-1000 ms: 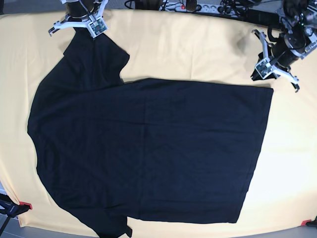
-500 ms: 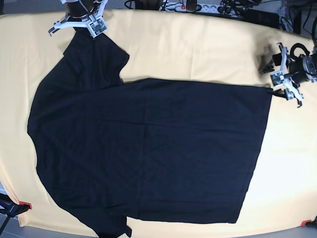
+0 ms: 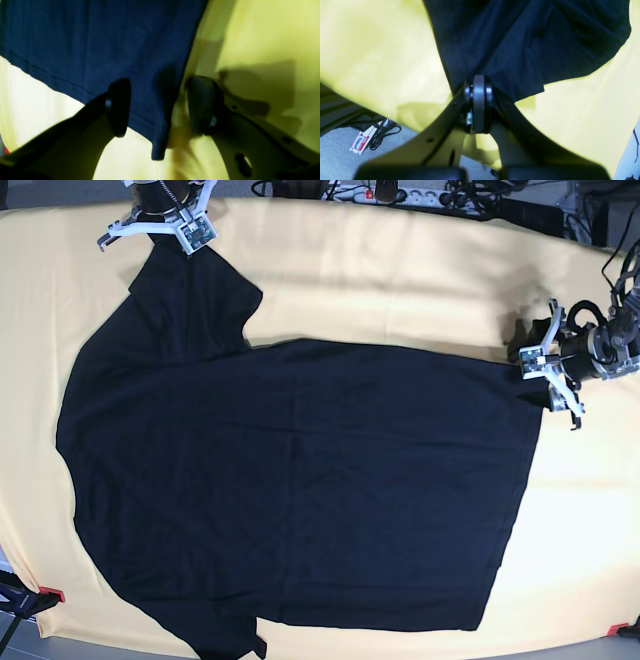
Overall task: Fold the T-shirt properly
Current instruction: 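Lower both grippers onto the shirt's shoulder and hem corners and grasp them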
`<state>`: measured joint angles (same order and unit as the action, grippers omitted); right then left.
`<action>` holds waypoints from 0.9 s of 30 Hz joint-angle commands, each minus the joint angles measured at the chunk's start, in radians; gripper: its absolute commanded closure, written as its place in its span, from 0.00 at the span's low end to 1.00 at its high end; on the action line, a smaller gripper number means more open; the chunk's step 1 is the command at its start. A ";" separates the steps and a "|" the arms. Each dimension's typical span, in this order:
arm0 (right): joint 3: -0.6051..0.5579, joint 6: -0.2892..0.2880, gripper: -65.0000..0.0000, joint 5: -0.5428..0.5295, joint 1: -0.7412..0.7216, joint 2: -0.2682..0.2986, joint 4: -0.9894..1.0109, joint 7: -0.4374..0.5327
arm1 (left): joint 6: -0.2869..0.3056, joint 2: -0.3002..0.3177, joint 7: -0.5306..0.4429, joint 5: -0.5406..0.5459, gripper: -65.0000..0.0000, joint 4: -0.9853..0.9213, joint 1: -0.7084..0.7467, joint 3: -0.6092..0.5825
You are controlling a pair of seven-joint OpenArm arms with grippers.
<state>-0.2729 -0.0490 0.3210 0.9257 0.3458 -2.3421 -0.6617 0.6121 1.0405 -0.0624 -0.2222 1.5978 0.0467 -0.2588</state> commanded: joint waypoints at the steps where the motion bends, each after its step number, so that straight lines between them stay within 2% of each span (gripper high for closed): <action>1: 0.001 0.007 1.00 0.008 0.011 0.003 -0.014 0.014 | -0.005 0.036 0.010 -0.013 0.43 0.003 -0.014 0.010; 4: 0.001 0.007 1.00 0.008 0.010 0.003 -0.014 0.014 | 0.019 0.046 0.010 -0.014 0.43 0.003 -0.013 0.010; 9: 0.001 0.007 1.00 0.008 0.011 0.003 -0.014 0.014 | 0.016 0.045 0.010 -0.019 0.43 0.003 -0.014 0.010; 11: 0.001 0.007 1.00 0.008 0.011 0.003 -0.014 0.014 | 0.014 0.043 0.010 -0.056 0.43 0.002 -0.014 0.010; 14: 0.001 0.007 1.00 0.008 0.010 0.003 -0.014 0.014 | -0.038 0.040 0.004 -0.073 0.43 -0.029 -0.014 0.009; 18: 0.001 0.007 1.00 0.008 0.010 0.003 -0.014 0.014 | -0.020 0.037 -0.085 -0.074 0.46 -0.074 -0.014 0.009; 20: 0.001 0.007 1.00 0.008 0.010 0.003 -0.014 0.014 | -0.021 0.032 -0.097 -0.074 0.58 -0.076 -0.014 0.009; 23: 0.001 0.007 1.00 0.008 0.011 0.003 -0.014 0.014 | -0.021 0.031 -0.095 -0.073 0.86 -0.075 -0.014 0.009; 25: 0.001 0.007 1.00 0.008 0.011 0.003 -0.014 0.011 | -0.020 0.029 -0.095 -0.073 0.96 -0.074 -0.014 0.009; 27: 0.001 -0.004 0.90 0.008 0.011 0.003 -0.014 0.011 | 0.001 0.029 -0.095 -0.073 1.00 -0.067 -0.014 0.009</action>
<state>-0.2729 -0.0586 0.3222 0.9257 0.3458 -2.3421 -0.6621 0.6140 1.0451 -0.1574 -0.2958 1.5227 0.0441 -0.2607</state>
